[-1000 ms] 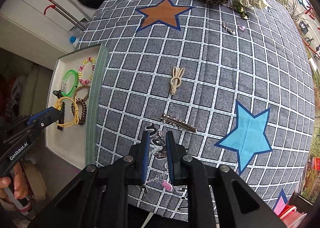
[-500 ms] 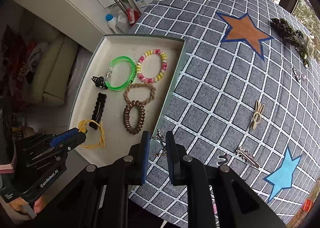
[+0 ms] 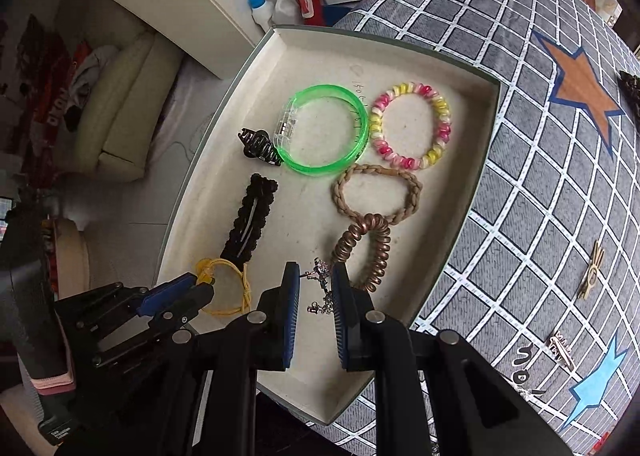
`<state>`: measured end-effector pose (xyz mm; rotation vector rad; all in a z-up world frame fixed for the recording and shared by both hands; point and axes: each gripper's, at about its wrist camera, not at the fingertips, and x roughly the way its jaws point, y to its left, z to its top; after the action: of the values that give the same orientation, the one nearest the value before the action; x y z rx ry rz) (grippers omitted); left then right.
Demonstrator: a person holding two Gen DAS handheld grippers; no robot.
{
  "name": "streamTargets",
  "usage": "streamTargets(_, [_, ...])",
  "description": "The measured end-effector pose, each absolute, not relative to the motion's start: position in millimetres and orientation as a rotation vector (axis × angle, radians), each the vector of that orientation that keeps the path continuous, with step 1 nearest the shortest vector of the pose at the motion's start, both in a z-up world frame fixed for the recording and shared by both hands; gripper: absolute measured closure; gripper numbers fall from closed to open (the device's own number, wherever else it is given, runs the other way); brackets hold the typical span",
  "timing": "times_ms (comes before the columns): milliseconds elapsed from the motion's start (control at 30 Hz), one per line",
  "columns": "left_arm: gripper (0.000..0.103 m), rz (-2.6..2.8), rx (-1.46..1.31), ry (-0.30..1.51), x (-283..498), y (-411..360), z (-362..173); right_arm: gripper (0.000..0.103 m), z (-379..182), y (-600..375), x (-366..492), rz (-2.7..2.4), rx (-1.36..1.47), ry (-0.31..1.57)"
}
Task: Organize jewelry
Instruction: 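Lower the yellow hair tie into the tray with left while right releases the silver charm there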
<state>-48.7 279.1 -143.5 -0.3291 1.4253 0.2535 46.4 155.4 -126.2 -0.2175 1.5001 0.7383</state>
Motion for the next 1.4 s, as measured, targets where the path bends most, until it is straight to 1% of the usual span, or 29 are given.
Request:
streamTargets(200, [0.083,0.267,-0.306,1.435,-48,277,-154,0.086,-137,177,51,0.753,-0.245,1.5])
streamTargets(633, [0.083,0.276,-0.264,1.464,-44,271,-168,0.085,-171,197,56,0.717,-0.312,1.558])
streamTargets(800, [0.083,0.273,-0.251,1.474,-43,269,-170,0.085,-174,204,51,0.718,-0.316,1.557])
streamTargets(900, [0.083,0.277,-0.246,1.48,-41,267,-170,0.083,-174,205,51,0.721,-0.3,1.57])
streamTargets(933, [0.083,0.278,-0.246,1.482,-41,267,-170,0.077,-175,204,55,0.721,-0.295,1.575])
streamTargets(967, [0.083,0.28,-0.246,1.484,-40,267,-169,0.065,-174,202,57,0.72,-0.287,1.578])
streamTargets(1033, [0.083,0.284,-0.239,1.487,-38,265,-169,0.053,-169,199,63,0.72,-0.27,1.575])
streamTargets(1200, [0.083,0.279,-0.221,1.488,-39,262,-163,0.053,-156,188,72,0.723,-0.193,1.571])
streamTargets(1400, [0.083,0.27,-0.196,1.487,-37,260,-157,0.037,-131,171,81,0.723,-0.119,1.531])
